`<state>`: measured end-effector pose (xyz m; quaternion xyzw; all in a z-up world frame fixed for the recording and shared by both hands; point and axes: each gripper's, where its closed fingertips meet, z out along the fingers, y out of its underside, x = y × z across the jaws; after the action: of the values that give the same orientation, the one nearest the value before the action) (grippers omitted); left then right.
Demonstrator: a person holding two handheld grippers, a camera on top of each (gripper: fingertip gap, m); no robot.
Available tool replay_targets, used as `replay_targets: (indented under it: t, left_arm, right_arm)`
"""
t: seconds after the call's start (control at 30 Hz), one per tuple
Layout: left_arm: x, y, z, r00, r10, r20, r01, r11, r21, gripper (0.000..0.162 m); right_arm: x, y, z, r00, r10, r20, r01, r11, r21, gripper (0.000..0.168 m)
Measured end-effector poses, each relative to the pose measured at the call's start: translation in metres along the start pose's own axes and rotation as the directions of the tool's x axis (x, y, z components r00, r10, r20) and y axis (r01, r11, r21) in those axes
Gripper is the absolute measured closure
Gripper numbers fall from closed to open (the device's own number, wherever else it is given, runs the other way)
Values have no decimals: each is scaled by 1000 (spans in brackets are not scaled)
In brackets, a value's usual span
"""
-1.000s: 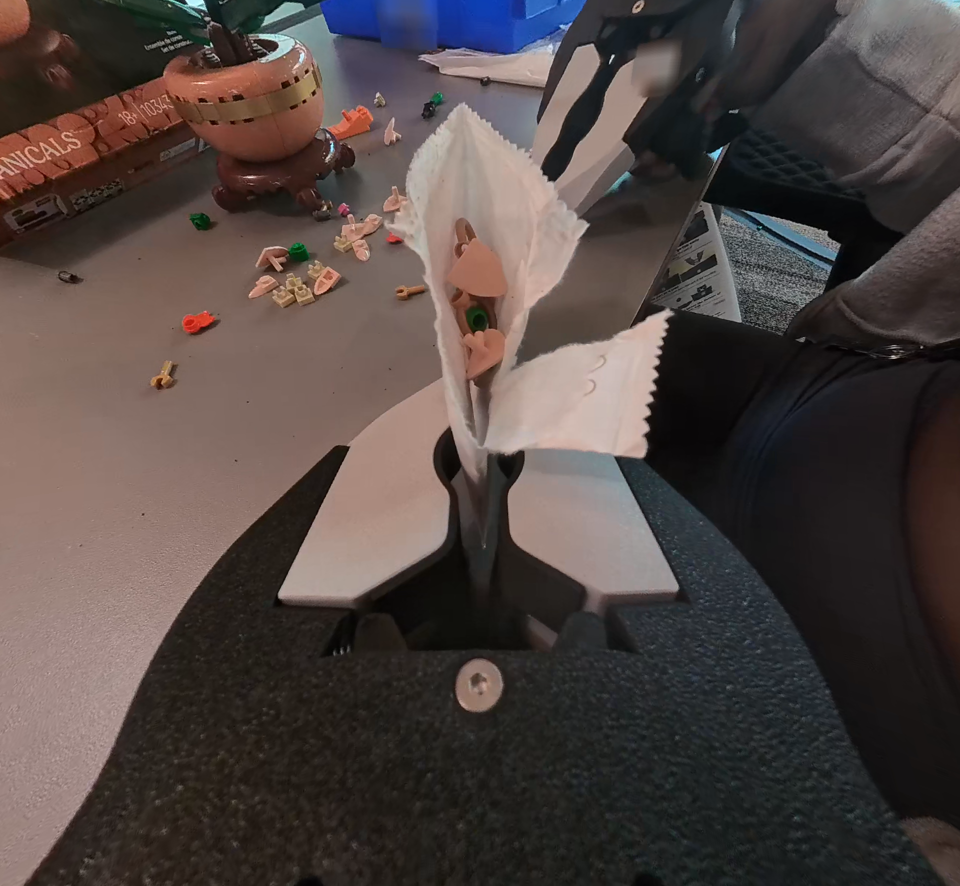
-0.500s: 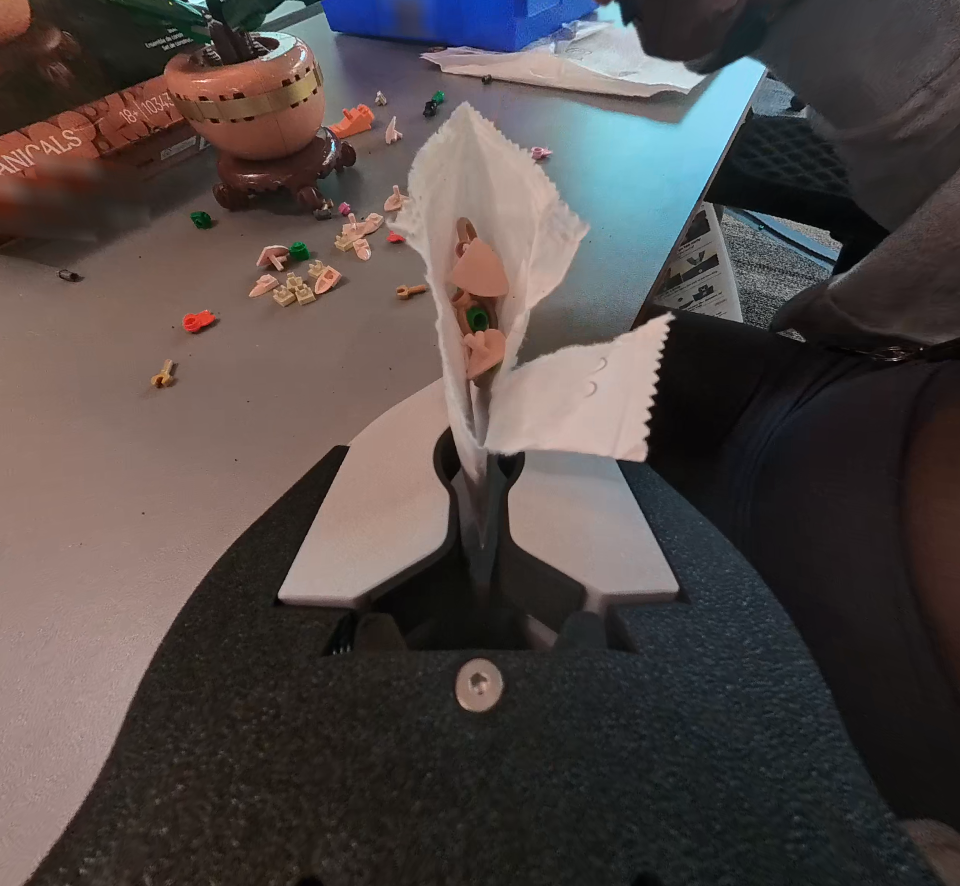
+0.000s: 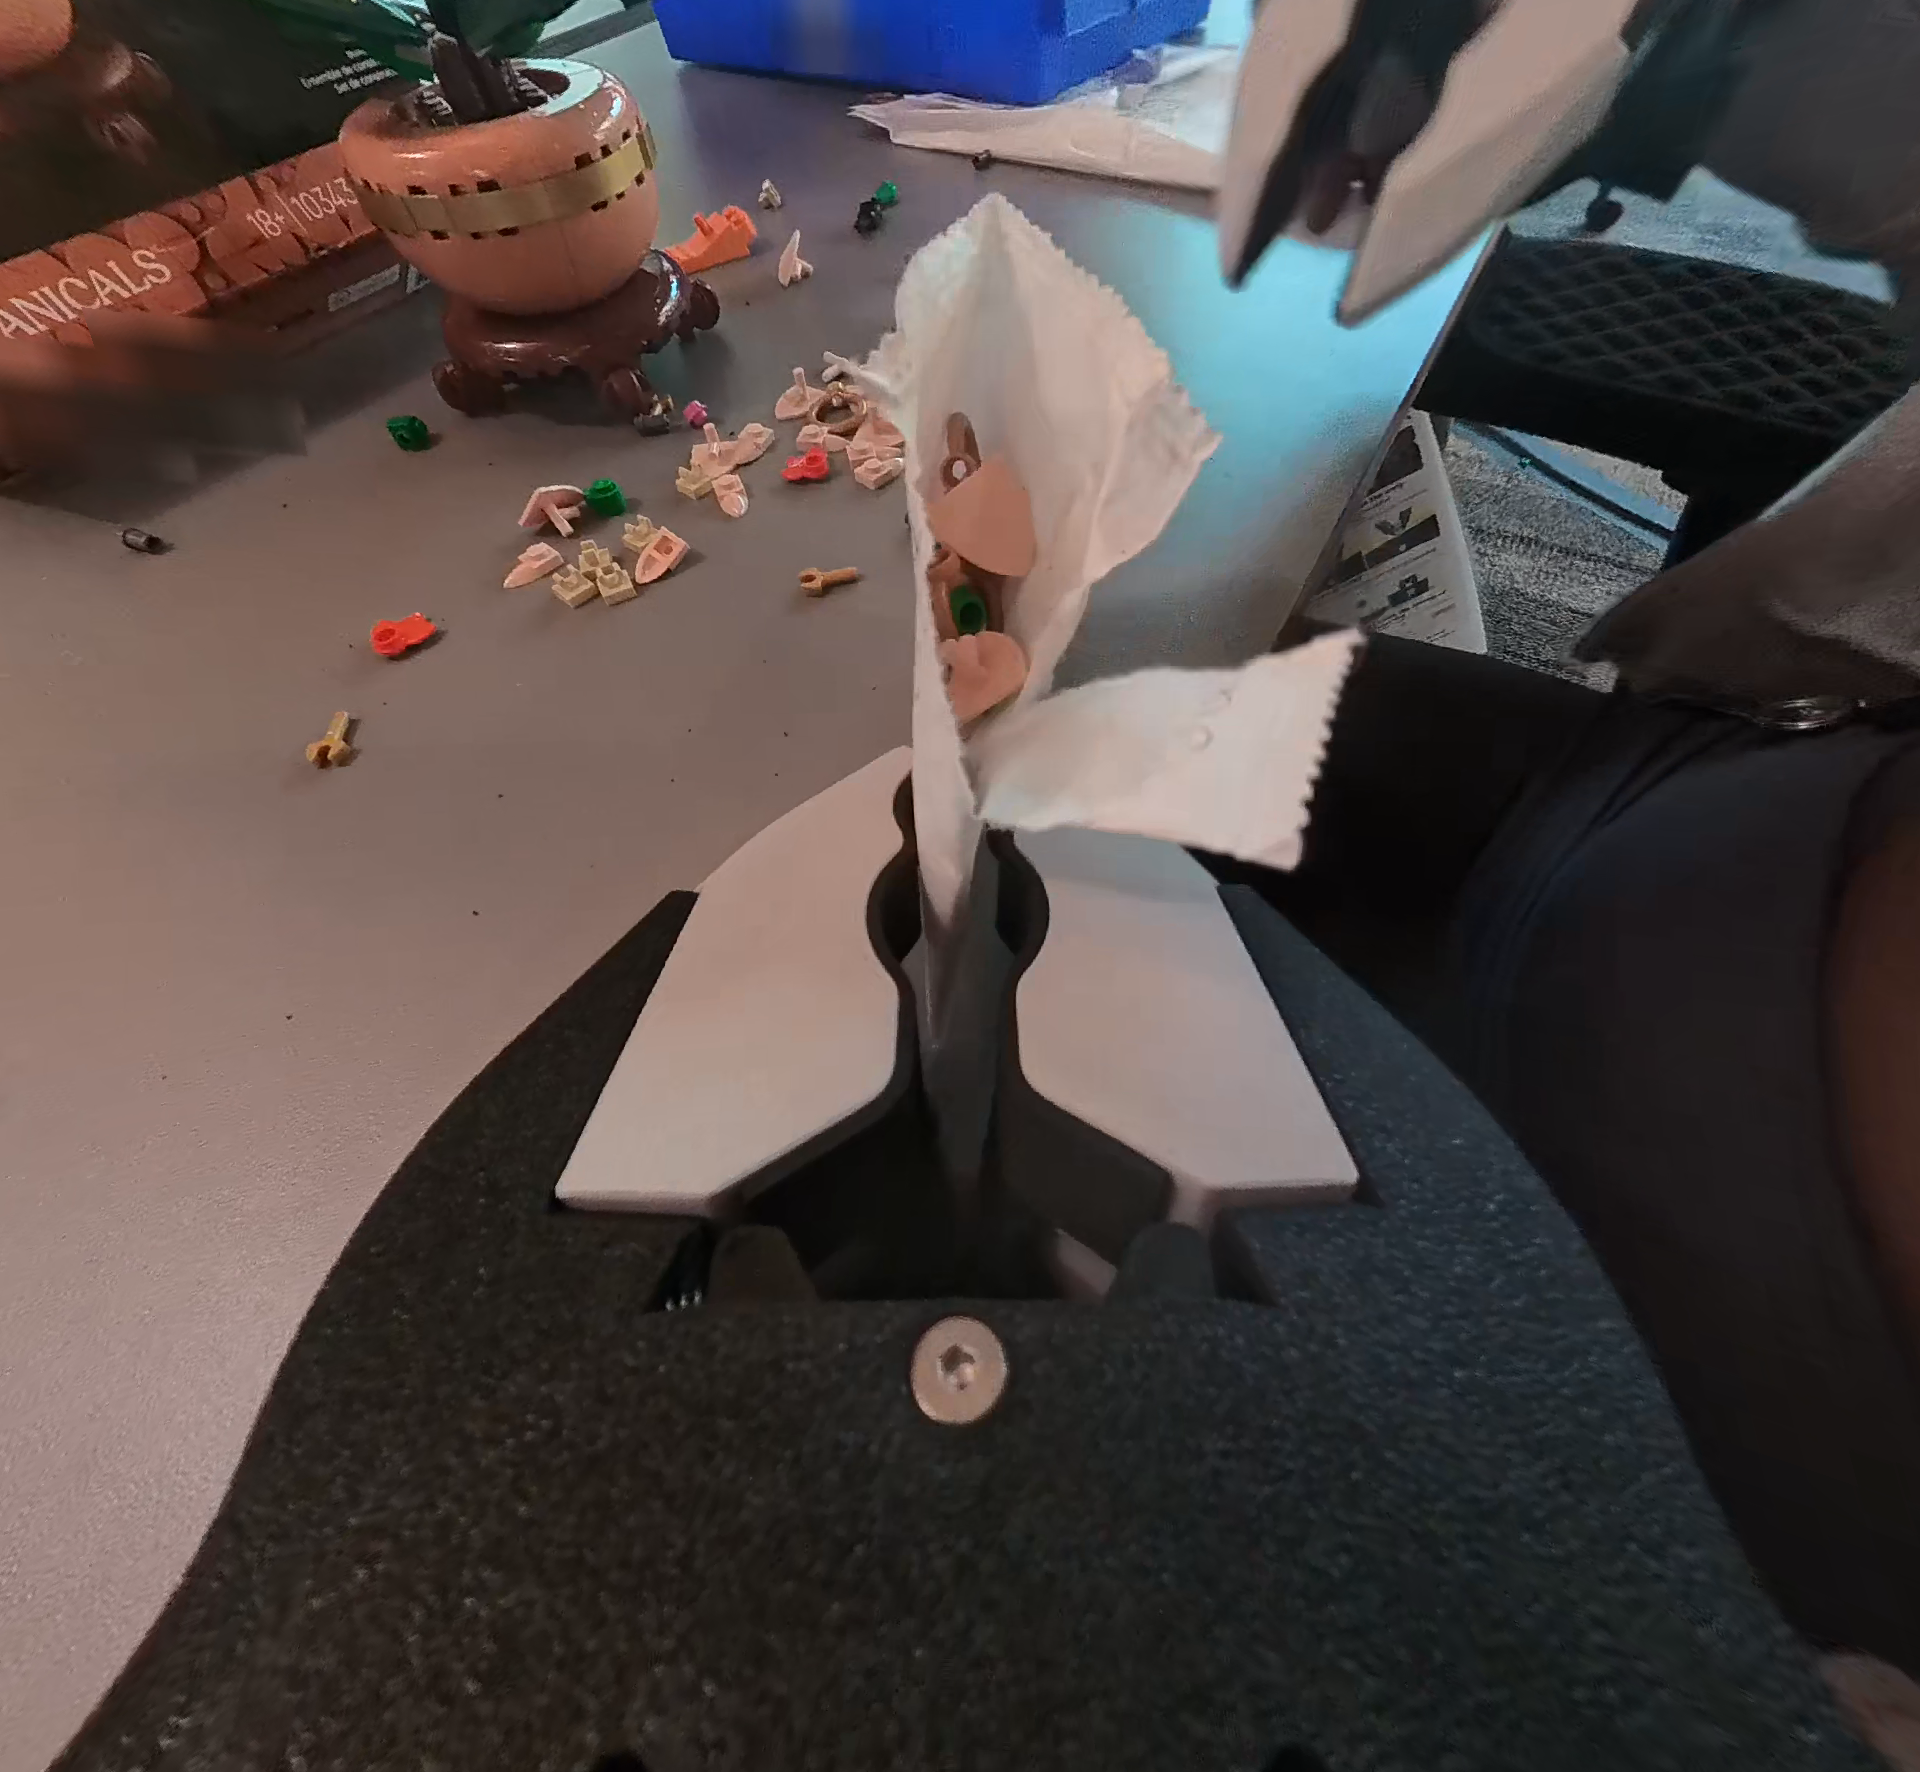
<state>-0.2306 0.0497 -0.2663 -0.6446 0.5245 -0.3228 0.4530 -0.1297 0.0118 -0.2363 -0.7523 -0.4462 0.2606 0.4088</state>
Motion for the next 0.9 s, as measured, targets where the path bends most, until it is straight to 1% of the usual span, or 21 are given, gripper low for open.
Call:
replay_targets:
  t: [0.07,0.1,0.13,0.2,0.23,0.27,0.3,0.33,0.37,0.43,0.5,0.57,0.67,0.73,0.83,0.9]
  left_arm:
    - [0,0,0,1000,5,7,-5,1000,0,153]
    - [0,0,0,1000,8,10,-8,1000,-2,153]
    - [0,0,0,1000,8,12,-8,1000,-3,153]
    - [-1,0,1,1000,4,13,-4,1000,-2,153]
    - [-1,0,1,1000,2,14,-1,1000,-2,153]
    - [-1,0,1,1000,2,15,-2,1000,-4,153]
    - [-2,0,2,1000,5,18,-5,1000,-4,153]
    - [-2,0,2,1000,10,21,-9,1000,-5,153]
    - [-1,0,1,1000,15,23,-15,1000,-3,153]
    - [-1,0,1,999,20,25,-20,1000,1,153]
    - [-1,0,0,999,21,26,-21,1000,6,153]
    - [-1,-1,0,999,23,31,-24,1000,10,153]
    - [-1,-1,1,999,26,33,-26,1000,8,153]
    - [-1,-1,0,999,26,30,-26,1000,9,153]
    - [0,-1,0,999,24,24,-25,1000,12,153]
    - [0,-1,0,1000,22,19,-22,1000,16,153]
  right_arm:
    - [-2,27,-14,999,4,-39,-7,997,-83,150]
    - [-12,33,-20,1000,3,-11,-4,995,-96,156]
    - [-27,36,-24,999,1,45,3,996,-90,158]
    - [-55,47,-20,994,19,109,-7,994,-109,156]
    - [-64,61,-10,994,44,103,-27,987,-161,154]
    - [-70,80,3,995,73,70,-56,974,-221,153]
    - [-71,100,17,996,94,4,-90,959,-270,151]
    - [-78,119,31,996,89,-14,-89,944,-317,150]
    - [-83,133,43,999,52,0,-49,935,-350,148]
    - [-80,153,68,1000,-2,-14,-4,910,-414,149]
    - [-84,169,86,998,19,56,12,864,-503,149]
    - [-88,177,96,991,11,132,69,811,-581,149]
    - [-83,176,106,977,-72,200,182,769,-613,149]
    - [-79,185,113,969,-106,224,229,725,-649,148]
    - [-79,195,119,960,-138,245,272,672,-689,155]
    - [-81,197,119,940,-189,285,338,642,-688,165]
